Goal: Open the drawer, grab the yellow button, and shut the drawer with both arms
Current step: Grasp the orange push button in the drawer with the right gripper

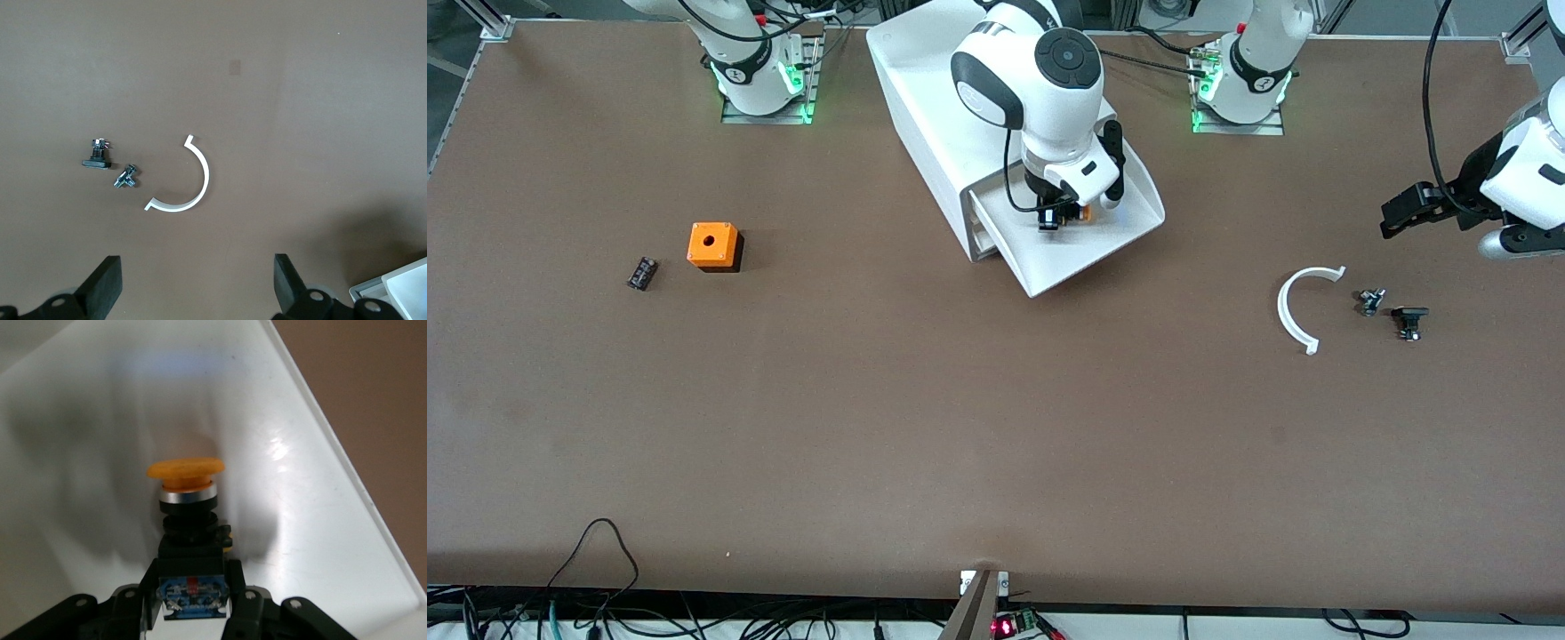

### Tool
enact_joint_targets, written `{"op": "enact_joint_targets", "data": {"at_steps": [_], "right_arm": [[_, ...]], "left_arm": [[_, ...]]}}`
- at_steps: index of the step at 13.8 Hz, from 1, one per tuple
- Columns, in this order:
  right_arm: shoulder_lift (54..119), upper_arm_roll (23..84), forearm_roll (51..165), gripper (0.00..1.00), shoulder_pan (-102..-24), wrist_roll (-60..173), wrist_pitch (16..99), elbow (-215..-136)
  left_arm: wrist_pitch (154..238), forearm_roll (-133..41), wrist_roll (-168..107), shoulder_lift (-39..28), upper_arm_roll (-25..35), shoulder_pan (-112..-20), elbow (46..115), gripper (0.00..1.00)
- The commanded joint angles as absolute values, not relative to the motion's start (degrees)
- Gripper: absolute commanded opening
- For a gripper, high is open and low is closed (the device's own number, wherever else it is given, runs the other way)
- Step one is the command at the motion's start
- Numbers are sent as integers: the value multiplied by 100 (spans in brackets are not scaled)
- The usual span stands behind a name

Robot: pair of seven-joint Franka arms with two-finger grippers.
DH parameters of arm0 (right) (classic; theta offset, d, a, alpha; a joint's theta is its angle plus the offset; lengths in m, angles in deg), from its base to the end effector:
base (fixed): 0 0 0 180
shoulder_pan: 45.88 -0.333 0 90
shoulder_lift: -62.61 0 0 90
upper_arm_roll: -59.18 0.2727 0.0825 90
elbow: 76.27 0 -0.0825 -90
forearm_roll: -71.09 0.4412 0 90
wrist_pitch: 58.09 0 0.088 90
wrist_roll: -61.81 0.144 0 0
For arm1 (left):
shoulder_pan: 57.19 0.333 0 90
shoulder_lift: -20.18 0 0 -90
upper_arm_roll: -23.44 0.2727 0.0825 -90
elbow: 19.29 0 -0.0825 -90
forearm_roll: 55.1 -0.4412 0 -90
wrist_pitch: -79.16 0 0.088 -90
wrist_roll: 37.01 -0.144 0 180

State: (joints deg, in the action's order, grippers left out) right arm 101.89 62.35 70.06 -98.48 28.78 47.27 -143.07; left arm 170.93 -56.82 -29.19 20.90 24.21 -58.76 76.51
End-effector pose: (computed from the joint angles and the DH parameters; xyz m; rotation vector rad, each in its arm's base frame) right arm 0.4417 0.6302 0.3044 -2.2418 -2.1791 0.0233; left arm 0.6054 -0.0042 0.5010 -3.1007 -0.1874 0.0860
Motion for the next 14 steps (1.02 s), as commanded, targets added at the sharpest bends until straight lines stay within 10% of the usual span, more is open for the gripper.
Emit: {"op": "enact_joint_targets", "data": {"at_steps": [1,14], "right_arm": [[10137,6261,6925,36,-9826,2859,4738,-14280],[9601,5963,6969,29,-8808,3578,4756,-13753]], "left_arm": [[16943,-5774,-2857,2009,2450,-5938,7449,100],[16968,-5765,-2858,1798,2371,-6184,7413,100]]}}
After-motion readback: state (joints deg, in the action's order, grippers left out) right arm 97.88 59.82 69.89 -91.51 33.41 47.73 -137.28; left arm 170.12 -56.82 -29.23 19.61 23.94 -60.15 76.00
